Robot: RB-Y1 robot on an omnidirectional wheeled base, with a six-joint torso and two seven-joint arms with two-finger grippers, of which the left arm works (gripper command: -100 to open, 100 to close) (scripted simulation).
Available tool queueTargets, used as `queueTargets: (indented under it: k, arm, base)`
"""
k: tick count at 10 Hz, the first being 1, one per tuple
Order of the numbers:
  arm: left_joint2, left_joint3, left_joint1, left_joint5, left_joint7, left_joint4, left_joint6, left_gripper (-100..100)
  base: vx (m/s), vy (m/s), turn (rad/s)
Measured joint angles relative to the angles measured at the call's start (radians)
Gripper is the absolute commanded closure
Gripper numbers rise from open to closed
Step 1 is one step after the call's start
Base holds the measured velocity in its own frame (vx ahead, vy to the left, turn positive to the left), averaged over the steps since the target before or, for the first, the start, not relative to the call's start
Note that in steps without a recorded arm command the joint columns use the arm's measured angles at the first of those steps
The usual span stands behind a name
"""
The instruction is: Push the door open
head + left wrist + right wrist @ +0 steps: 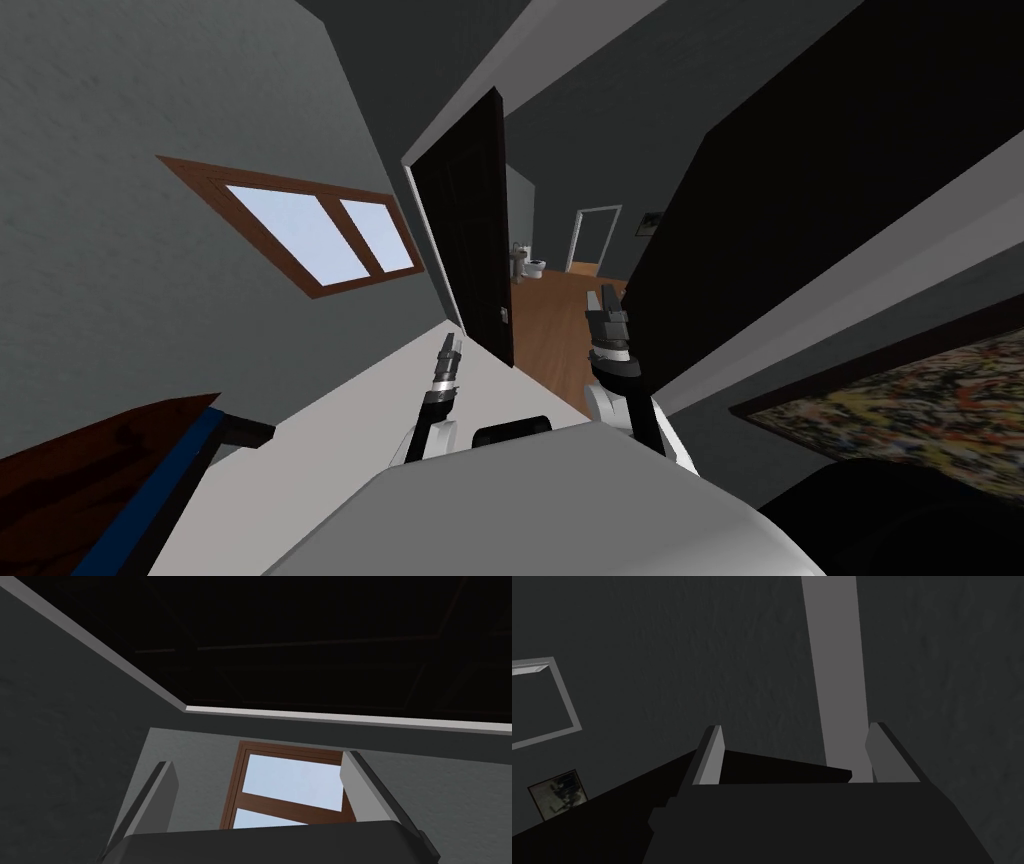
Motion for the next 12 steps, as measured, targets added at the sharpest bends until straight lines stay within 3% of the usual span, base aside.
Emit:
queueTargets:
  k: [3,8,12]
  arm:
    - [0.0,-0.03,-0.025,-0.007,0.009,0.067,-0.002,-100]
    - [0.0,-0.078,-0.071,-0.016,0.025,0.21,-0.028,-100]
    - [0.0,-0.119,-0.091,-0.024,0.039,0.298,-0.042,-100]
  base:
    - [0.08,0.053,-0.116]
    - [0.085,0.067,-0.109]
    - [0.083,0.057,-0.104]
